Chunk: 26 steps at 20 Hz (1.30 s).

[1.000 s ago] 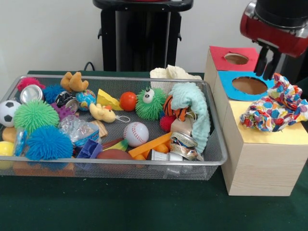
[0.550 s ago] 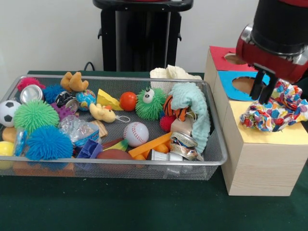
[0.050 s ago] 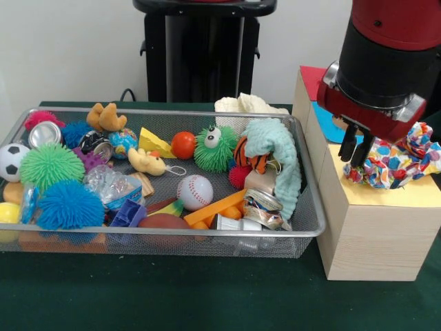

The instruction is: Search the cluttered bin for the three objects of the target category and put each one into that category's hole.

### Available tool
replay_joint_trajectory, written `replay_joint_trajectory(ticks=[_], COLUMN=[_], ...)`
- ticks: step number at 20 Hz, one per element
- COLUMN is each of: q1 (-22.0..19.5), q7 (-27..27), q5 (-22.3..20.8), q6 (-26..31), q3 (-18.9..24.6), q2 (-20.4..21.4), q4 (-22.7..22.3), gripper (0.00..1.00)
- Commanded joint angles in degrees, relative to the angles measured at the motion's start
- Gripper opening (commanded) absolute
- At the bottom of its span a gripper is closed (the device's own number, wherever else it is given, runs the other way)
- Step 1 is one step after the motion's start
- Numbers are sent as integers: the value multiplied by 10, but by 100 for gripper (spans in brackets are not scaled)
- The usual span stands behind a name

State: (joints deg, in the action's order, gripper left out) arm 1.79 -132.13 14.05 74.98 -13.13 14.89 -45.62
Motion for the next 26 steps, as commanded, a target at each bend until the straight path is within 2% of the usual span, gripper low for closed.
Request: replay_joint_trajectory(ticks=[1,3,8,12,17,26], q1=[1,-1,-8,-3,3,-6], q7=[-121,-124,-110,-103,-95,-75], q5=[9,11,11,9,8,16], q6=[74,82,65,23,2,-29], q3=[29,27,26,29,32,51], q2=[-41,-45,-40,-33,-25,-41], q4=[40,53,36,-3,-34,-50], gripper=[0,0,0,0,0,0])
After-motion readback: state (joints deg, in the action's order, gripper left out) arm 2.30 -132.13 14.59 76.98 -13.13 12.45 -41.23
